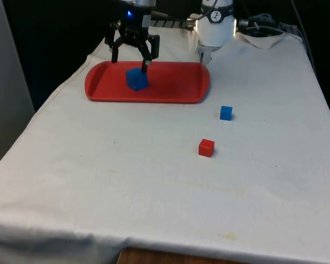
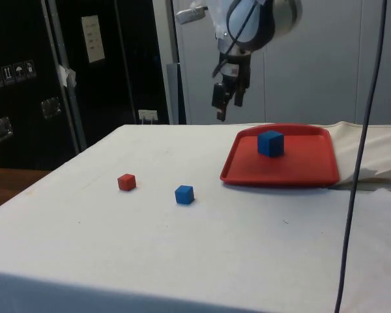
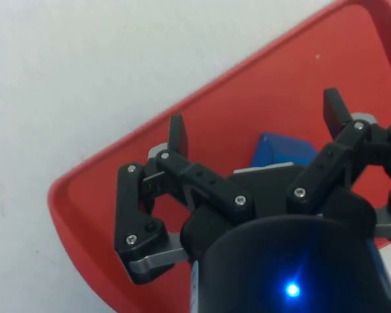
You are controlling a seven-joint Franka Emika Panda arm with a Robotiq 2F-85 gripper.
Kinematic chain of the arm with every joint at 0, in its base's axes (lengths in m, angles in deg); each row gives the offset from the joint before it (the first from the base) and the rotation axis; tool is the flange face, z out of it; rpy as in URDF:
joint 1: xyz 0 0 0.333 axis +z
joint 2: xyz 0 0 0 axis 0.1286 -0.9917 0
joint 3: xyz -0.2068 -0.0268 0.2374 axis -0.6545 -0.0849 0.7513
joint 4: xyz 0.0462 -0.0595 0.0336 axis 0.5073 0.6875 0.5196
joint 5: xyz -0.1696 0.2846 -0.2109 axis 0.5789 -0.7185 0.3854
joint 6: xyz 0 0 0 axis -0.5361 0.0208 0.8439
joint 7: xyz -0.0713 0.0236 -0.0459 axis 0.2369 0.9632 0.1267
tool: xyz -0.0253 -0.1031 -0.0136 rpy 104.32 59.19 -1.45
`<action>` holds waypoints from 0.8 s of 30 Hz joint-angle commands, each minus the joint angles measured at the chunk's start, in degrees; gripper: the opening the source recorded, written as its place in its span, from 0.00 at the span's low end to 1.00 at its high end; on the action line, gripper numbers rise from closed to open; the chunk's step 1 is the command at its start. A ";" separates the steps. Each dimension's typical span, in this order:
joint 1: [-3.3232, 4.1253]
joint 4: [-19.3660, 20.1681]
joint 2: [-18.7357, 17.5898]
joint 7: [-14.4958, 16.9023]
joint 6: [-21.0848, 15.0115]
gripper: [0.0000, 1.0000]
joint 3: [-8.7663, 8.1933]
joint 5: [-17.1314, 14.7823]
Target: Pick up the largest block and place it onto the tray.
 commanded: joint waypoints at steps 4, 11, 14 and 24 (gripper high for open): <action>-0.17 -2.12 0.06 0.11 2.41 1.00 1.03 -0.92; -0.17 -5.79 -0.80 0.23 5.27 1.00 1.89 -1.60; -0.17 -7.51 -1.32 0.29 6.53 1.00 2.23 -2.01; 0.00 -12.03 -2.69 -0.06 9.45 1.00 2.75 -2.12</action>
